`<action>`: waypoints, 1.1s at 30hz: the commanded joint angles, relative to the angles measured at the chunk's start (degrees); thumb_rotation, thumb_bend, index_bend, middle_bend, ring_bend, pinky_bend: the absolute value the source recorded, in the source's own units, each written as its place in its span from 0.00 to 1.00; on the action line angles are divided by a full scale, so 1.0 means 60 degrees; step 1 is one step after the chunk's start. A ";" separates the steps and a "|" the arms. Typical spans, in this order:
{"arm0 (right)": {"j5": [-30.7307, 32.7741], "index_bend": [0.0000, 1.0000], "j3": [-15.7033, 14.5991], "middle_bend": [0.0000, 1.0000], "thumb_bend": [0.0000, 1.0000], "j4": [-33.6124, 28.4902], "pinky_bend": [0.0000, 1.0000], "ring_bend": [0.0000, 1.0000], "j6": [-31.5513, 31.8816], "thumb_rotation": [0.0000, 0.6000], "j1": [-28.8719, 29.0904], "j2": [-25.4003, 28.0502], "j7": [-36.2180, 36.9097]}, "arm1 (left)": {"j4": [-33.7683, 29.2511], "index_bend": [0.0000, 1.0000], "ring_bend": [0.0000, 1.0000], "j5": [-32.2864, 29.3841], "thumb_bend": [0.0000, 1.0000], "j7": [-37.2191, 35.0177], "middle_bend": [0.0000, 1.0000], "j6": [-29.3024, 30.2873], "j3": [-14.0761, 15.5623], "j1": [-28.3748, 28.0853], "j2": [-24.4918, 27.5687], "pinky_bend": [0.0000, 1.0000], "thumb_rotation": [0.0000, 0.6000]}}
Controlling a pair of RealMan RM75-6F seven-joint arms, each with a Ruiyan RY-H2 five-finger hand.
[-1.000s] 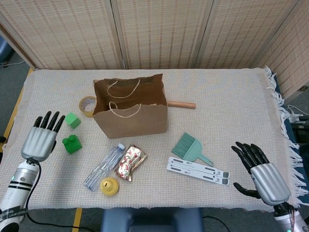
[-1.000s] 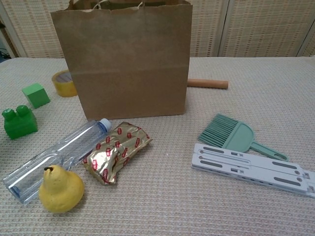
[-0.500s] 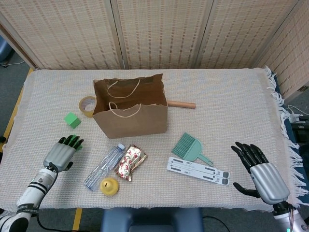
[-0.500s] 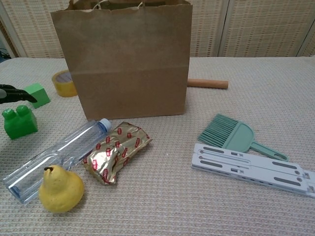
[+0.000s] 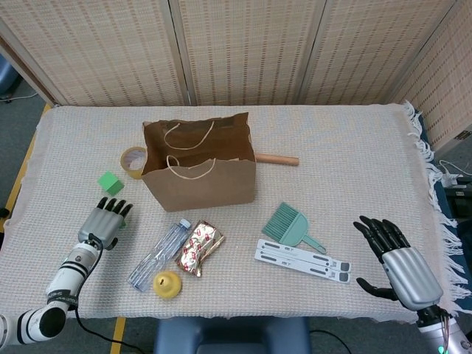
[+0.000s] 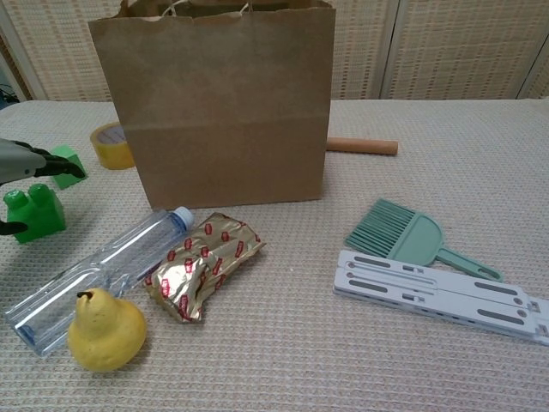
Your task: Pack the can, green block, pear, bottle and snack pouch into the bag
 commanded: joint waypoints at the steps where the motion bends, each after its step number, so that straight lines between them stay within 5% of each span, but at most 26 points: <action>1: 0.0017 0.00 -0.0007 0.00 0.10 0.0003 0.00 0.00 -0.0034 1.00 0.0012 0.0003 -0.0011 | 0.0262 0.00 0.00 -0.1870 0.34 0.0773 0.00 0.0159 -0.0153 -0.0717 -0.0355 0.04 1.00; 5: 0.0073 0.00 0.0001 0.00 0.10 -0.0001 0.00 0.00 -0.0081 1.00 0.0037 0.0015 -0.0014 | 0.0327 0.00 0.00 -0.3259 0.34 0.1011 0.00 0.0261 -0.0280 -0.1155 -0.0467 0.04 1.00; 15: 0.0080 0.00 0.0007 0.00 0.10 -0.0003 0.00 0.00 -0.0058 1.00 0.0040 0.0044 0.0048 | 0.0743 0.00 0.00 -0.4078 0.34 0.1172 0.00 0.0102 0.0191 -0.1558 -0.0625 0.03 1.00; 33: 0.0152 0.00 0.0009 0.00 0.10 -0.0028 0.00 0.00 -0.0083 1.00 0.0047 0.0001 -0.0017 | 0.1300 0.00 0.00 -0.4072 0.33 0.0682 0.00 -0.0166 0.0748 -0.1673 -0.0977 0.05 1.00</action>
